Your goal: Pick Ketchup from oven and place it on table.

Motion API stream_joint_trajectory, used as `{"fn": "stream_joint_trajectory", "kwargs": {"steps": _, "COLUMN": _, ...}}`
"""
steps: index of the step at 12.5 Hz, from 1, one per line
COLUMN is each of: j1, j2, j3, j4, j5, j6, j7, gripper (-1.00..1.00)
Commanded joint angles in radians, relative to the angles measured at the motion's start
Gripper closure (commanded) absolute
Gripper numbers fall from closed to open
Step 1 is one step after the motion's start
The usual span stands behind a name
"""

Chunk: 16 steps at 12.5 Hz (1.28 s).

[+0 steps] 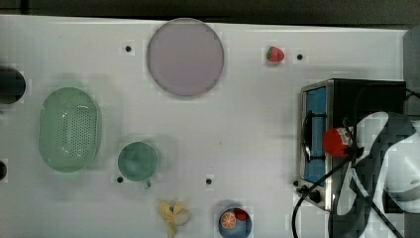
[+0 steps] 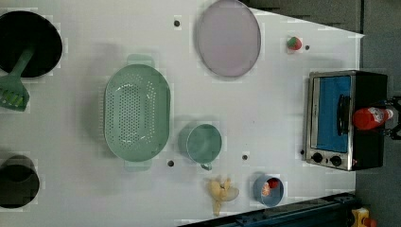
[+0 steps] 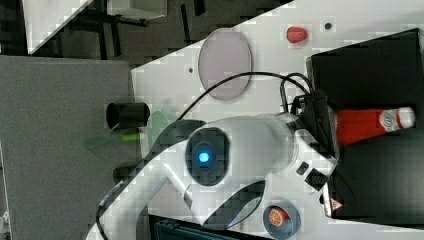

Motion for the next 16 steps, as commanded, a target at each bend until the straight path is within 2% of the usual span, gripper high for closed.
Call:
{"fn": "stream_joint_trajectory", "kwargs": {"steps": 1, "j1": -0.003, "j2": -0.008, "j3": 0.001, "j4": 0.029, "j5": 0.017, "j6": 0.018, "j7": 0.029, "gripper": -1.00}}
{"fn": "stream_joint_trajectory", "kwargs": {"steps": 2, "j1": -0.003, "j2": -0.003, "j3": 0.001, "j4": 0.029, "j5": 0.017, "j6": 0.019, "j7": 0.029, "gripper": -1.00}}
{"fn": "stream_joint_trajectory", "kwargs": {"steps": 3, "j1": -0.006, "j2": 0.003, "j3": 0.000, "j4": 0.029, "j5": 0.018, "j6": 0.020, "j7": 0.029, "gripper": -0.92}}
{"fn": "stream_joint_trajectory", "kwargs": {"steps": 5, "j1": -0.008, "j2": 0.018, "j3": 0.001, "j4": 0.030, "j5": 0.018, "j6": 0.022, "j7": 0.029, "gripper": -0.43}}
{"fn": "stream_joint_trajectory", "kwargs": {"steps": 6, "j1": -0.004, "j2": 0.014, "j3": 0.004, "j4": 0.035, "j5": 0.018, "j6": 0.022, "j7": 0.029, "gripper": -0.27}}
{"fn": "stream_joint_trajectory", "kwargs": {"steps": 11, "j1": 0.006, "j2": 0.002, "j3": 0.004, "j4": 0.085, "j5": 0.002, "j6": 0.007, "j7": 0.024, "gripper": -0.27}}
{"fn": "stream_joint_trajectory", "kwargs": {"steps": 13, "j1": 0.033, "j2": -0.023, "j3": 0.005, "j4": 0.142, "j5": -0.031, "j6": -0.026, "j7": -0.020, "gripper": -0.27}}
{"fn": "stream_joint_trajectory", "kwargs": {"steps": 16, "j1": 0.099, "j2": -0.094, "j3": 0.010, "j4": 0.228, "j5": -0.093, "j6": -0.174, "j7": -0.045, "gripper": -0.27}}
